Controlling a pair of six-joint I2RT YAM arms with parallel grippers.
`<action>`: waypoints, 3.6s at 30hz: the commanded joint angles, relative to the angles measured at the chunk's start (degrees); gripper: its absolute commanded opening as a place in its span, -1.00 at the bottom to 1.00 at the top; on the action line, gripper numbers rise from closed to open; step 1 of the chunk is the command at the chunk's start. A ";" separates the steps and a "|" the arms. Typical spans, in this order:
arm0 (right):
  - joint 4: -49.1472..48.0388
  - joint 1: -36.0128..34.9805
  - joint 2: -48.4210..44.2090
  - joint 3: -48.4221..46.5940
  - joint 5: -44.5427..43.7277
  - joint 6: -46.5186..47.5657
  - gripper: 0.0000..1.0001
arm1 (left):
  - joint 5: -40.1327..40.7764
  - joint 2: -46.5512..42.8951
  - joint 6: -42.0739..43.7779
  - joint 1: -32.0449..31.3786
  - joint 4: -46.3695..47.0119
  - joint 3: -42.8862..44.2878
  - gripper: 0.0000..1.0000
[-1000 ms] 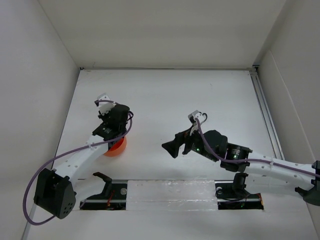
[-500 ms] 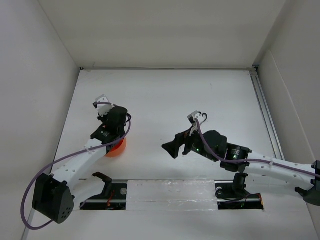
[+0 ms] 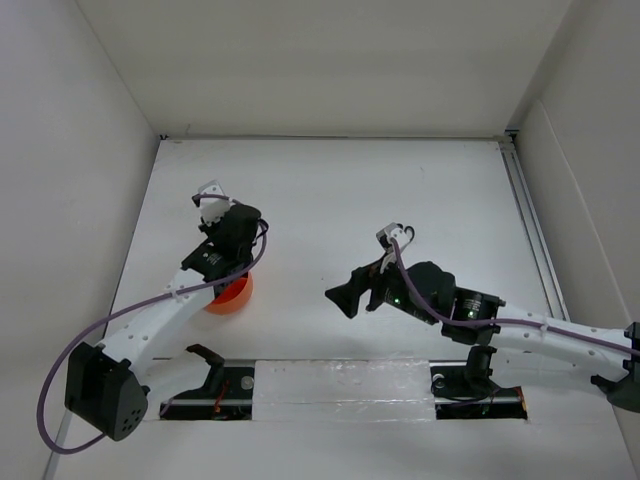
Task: Sort the stationery into containers
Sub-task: Place the pen in the storage box, then pick up the scissors from the center of the board.
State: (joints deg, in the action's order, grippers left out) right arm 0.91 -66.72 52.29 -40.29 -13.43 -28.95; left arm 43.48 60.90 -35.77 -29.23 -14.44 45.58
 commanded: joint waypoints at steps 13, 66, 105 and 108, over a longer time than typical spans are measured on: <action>-1.52 0.19 -2.20 1.18 0.42 -0.32 1.00 | 1.60 5.01 7.56 -0.12 -0.15 3.80 -1.00; -1.00 0.19 -2.72 1.18 -3.25 -1.46 1.00 | 5.92 -0.07 -1.23 -0.64 -3.94 -0.14 -0.18; 24.58 54.15 42.27 -25.80 -3.45 -0.06 0.56 | -27.39 -27.31 6.76 -1.18 -9.57 8.04 1.00; 23.44 54.15 43.07 -25.80 -0.37 1.26 0.54 | -27.93 -30.31 8.43 -1.18 -7.89 5.75 1.00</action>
State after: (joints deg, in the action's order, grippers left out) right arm 25.02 -12.32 95.90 -63.70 -18.02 -31.09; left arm 17.41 34.74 -29.76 -30.65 -25.98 51.53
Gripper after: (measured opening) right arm 0.771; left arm 0.996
